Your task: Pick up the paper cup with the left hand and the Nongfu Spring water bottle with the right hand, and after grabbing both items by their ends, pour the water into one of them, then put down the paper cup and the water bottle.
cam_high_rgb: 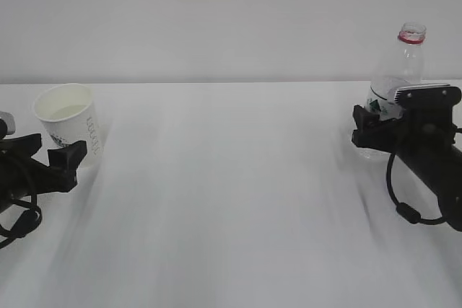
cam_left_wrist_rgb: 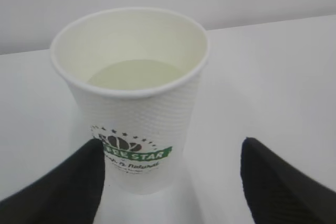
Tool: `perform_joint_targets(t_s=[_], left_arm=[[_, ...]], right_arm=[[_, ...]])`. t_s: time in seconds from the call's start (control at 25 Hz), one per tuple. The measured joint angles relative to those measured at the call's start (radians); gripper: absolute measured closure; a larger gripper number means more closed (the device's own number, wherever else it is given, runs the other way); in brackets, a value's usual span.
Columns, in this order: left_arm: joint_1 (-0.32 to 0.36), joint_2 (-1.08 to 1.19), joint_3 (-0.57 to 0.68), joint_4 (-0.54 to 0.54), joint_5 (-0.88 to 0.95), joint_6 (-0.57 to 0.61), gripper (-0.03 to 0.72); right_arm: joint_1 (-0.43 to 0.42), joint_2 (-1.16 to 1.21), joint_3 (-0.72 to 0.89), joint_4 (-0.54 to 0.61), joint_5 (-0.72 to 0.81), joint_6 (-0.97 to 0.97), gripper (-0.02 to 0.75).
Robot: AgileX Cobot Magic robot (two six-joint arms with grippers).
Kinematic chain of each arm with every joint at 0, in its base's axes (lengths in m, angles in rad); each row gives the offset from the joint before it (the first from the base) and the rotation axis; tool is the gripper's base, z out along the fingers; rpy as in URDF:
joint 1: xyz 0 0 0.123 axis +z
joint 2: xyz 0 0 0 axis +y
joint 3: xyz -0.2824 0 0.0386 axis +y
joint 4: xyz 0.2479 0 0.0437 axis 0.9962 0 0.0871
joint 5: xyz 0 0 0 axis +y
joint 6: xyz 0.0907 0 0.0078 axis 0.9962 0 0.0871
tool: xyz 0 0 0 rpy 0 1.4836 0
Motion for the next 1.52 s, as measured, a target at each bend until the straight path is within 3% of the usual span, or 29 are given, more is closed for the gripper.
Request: perform_joint_targets(t_s=[1.12, 1.52], left_arm=[[0.0, -0.082, 0.09, -0.025, 0.0, 0.0, 0.101], [0.0, -0.255, 0.106, -0.011, 0.0, 0.0, 0.101]], right_arm=[[0.0, -0.307, 0.328, -0.002, -0.008, -0.001, 0.141], [0.0, -0.415, 0.413, -0.023, -0.008, -0.04, 0.143]])
